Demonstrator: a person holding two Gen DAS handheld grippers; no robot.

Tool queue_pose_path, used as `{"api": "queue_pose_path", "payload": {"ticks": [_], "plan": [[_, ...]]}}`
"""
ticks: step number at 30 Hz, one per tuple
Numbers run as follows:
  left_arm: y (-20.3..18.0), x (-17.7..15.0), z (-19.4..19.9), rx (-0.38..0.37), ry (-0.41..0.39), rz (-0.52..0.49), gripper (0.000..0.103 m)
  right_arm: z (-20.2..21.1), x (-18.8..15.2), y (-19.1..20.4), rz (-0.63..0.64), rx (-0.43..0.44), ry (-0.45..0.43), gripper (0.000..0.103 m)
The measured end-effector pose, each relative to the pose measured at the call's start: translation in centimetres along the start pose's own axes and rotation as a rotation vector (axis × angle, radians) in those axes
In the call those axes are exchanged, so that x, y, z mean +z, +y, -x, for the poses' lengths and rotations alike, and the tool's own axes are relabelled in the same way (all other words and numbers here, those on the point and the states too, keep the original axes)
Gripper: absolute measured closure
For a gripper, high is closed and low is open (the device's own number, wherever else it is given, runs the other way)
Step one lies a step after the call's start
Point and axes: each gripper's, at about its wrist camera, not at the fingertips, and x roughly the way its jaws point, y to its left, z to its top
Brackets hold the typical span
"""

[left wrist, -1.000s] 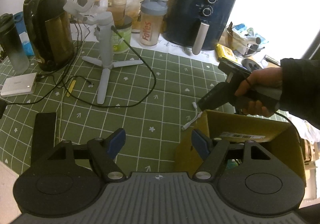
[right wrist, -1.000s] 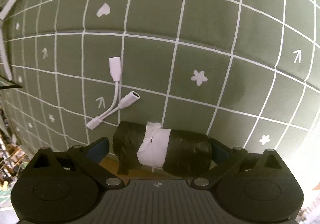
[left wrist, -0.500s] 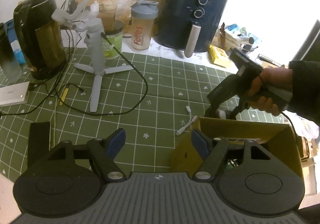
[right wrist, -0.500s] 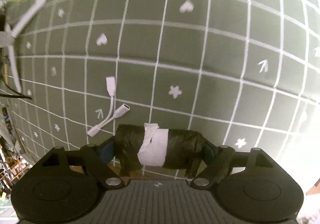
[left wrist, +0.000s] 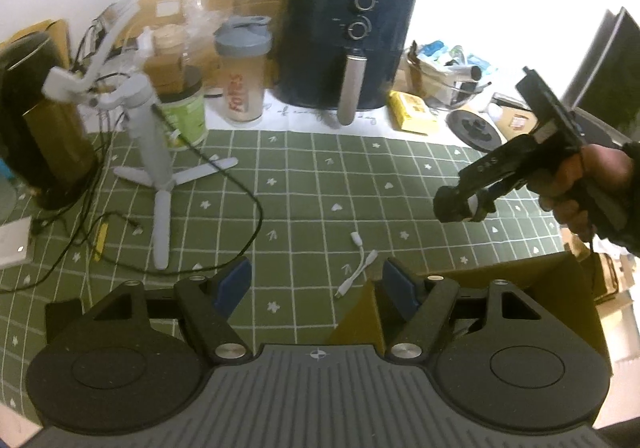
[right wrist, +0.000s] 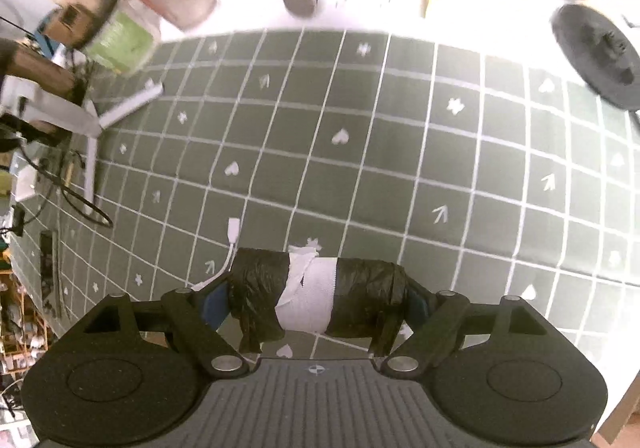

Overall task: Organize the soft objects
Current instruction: 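Lift the taped roll with the right tool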

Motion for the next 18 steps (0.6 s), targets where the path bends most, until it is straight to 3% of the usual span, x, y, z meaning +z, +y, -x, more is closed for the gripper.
{"api": "queue_pose_path", "payload": {"ticks": [11,18], "plan": [[-1.8,2.9,-3.0,-0.103,0.043,-0.149,0.032,5.1,-3.9,-0.1,0.126,-0.050,-0.213,0.019],[-2.8,4.4,-6.0,-0.161,0.102,-0.252,0.032,7.5,-6.4,-0.6,0.135,-0.059,-0.309,0.019]]}}
